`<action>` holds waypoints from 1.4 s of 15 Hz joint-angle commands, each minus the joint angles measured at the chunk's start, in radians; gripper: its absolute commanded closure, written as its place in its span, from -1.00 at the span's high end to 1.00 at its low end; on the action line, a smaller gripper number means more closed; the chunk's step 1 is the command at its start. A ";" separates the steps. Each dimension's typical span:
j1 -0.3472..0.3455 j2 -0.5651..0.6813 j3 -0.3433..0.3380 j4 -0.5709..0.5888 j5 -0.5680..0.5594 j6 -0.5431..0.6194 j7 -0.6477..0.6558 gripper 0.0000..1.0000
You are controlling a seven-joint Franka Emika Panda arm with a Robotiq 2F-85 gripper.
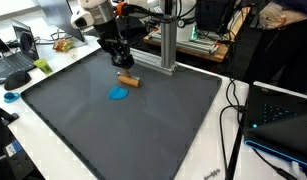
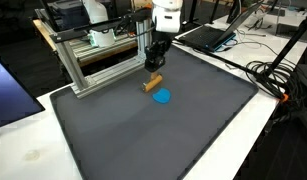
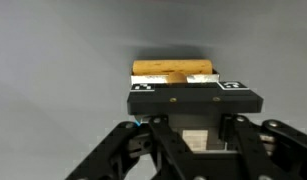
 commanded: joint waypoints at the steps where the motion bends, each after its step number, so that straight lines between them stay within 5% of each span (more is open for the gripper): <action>1: 0.001 -0.060 0.017 -0.024 0.064 0.002 0.013 -0.56; 21: 0.005 0.119 -0.024 0.132 0.023 0.115 0.099 -0.56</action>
